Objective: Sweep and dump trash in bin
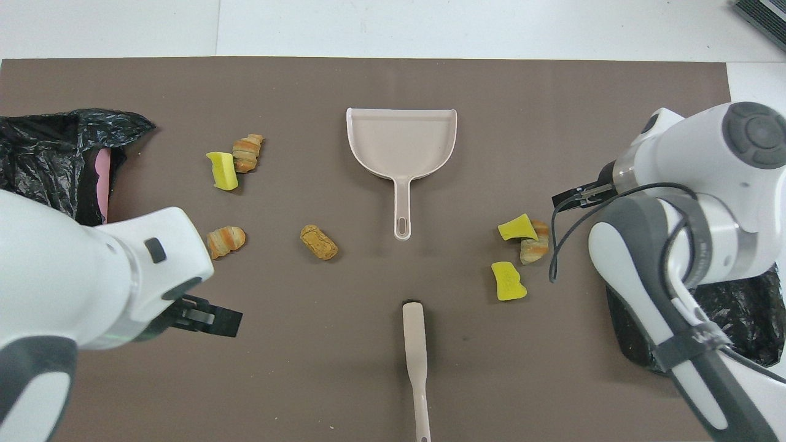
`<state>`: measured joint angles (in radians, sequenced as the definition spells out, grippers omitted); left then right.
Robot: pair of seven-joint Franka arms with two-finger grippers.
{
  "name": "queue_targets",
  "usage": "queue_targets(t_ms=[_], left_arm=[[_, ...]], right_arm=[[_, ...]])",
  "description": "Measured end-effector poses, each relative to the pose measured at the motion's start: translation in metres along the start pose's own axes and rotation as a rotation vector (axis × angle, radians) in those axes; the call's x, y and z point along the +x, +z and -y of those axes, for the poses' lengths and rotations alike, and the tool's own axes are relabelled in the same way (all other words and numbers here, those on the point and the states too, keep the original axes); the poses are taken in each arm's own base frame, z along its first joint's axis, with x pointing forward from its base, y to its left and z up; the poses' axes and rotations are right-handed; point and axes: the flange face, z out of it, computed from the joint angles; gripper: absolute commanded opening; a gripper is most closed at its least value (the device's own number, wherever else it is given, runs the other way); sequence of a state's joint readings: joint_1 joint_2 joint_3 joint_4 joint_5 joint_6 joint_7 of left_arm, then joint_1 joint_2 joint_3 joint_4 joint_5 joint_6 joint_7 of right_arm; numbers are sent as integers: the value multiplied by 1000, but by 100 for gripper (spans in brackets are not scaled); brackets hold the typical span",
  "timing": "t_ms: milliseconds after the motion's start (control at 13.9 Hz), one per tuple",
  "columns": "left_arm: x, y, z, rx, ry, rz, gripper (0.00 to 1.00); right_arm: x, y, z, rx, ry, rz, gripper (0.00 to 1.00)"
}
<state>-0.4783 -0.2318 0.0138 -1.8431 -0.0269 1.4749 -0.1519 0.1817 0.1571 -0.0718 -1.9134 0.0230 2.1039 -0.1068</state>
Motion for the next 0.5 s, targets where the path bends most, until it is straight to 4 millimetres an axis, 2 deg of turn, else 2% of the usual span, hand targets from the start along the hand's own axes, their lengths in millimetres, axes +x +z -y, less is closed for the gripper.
queue_targets(t_ms=[144,216,503], left_arm=[[-5,27,-36,5,-21,-5,100],[-6,39,-55,-1,-37,-15,100],[-24,85,-135,-65,-86,-19,100]], right_arm=[[-2,34,20,-1,17,16,100],[-3,40,26,-1,17,23,100],[-3,38,33,2,23,21,100]])
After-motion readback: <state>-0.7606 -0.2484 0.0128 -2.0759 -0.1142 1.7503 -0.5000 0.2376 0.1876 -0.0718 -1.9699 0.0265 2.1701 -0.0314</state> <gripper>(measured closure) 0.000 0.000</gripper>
